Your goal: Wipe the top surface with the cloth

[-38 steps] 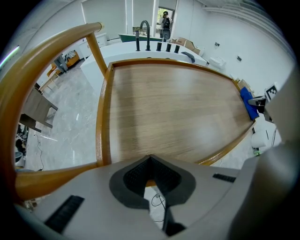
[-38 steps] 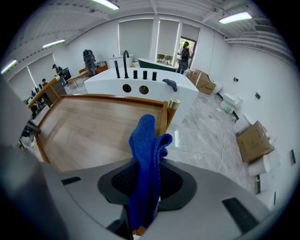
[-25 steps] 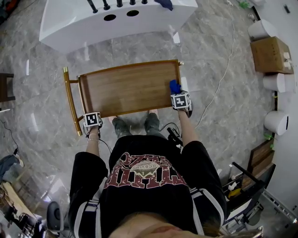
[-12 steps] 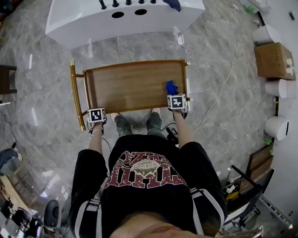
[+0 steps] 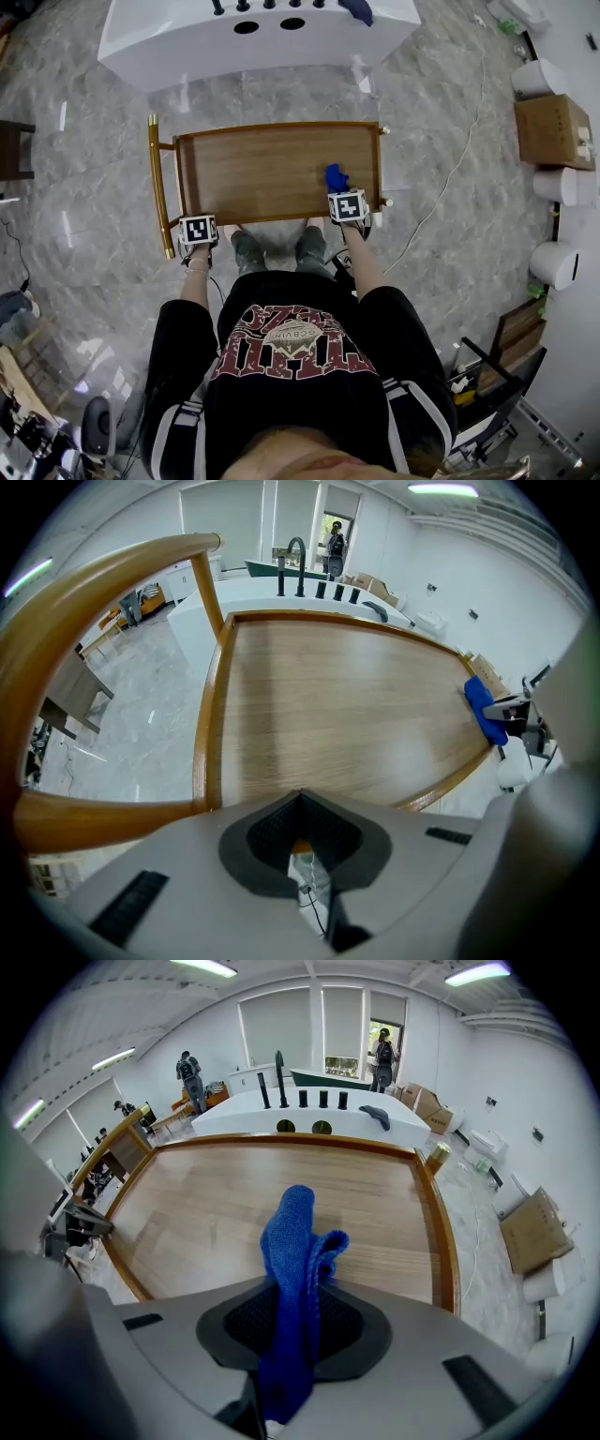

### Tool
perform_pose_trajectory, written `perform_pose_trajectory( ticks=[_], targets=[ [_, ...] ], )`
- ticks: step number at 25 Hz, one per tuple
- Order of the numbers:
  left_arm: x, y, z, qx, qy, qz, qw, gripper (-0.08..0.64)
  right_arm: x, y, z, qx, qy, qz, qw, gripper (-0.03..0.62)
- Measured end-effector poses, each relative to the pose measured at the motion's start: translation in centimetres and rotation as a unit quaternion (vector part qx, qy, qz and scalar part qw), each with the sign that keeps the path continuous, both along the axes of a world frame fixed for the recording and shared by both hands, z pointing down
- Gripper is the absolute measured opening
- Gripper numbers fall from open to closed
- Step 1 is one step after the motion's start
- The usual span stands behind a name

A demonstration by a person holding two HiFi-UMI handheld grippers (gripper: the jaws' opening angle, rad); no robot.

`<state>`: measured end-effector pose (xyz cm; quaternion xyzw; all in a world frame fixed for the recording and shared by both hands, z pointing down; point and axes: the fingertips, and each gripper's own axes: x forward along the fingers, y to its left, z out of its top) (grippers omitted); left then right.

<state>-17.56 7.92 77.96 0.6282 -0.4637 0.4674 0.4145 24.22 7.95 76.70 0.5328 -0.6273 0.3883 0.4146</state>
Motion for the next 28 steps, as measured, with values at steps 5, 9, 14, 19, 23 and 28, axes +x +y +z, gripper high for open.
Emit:
perform_pose_trajectory(
  ticks=[5, 9, 14, 19, 23, 28],
  targets=[
    [-0.2, 0.0, 0.0, 0.003, 0.004, 0.002, 1.0, 0.049, -1.1, -0.3, -0.1, 0.003, 0.0, -0.016, 1.0, 0.097],
    [-0.1, 0.0, -0.1, 0.002, 0.007, 0.004, 1.0, 0.049, -2.6, -0.7, -0.2, 0.006, -0.006, -0.033, 0.999, 0.097],
    [-0.2, -0.1, -0.1, 0.003, 0.014, 0.006, 0.9999, 0.049, -4.7, -0.7, 0.1, -0.002, -0.015, -0.037, 0.999, 0.097],
    [-0.2, 0.0, 0.0, 0.004, 0.021, 0.007, 0.9998, 0.048, -6.6, -1.0, 0.2, -0.001, -0.023, -0.052, 0.998, 0.097],
    [-0.2, -0.1, -0.2, 0.004, 0.023, 0.015, 0.9996, 0.049, -7.8, -1.3, 0.2, -0.003, -0.024, -0.062, 0.998, 0.097],
    [-0.2, -0.2, -0.2, 0.006, 0.027, 0.017, 0.9995, 0.048, -9.3, -1.6, 0.3, -0.002, -0.029, -0.07, 0.997, 0.097]
  ],
)
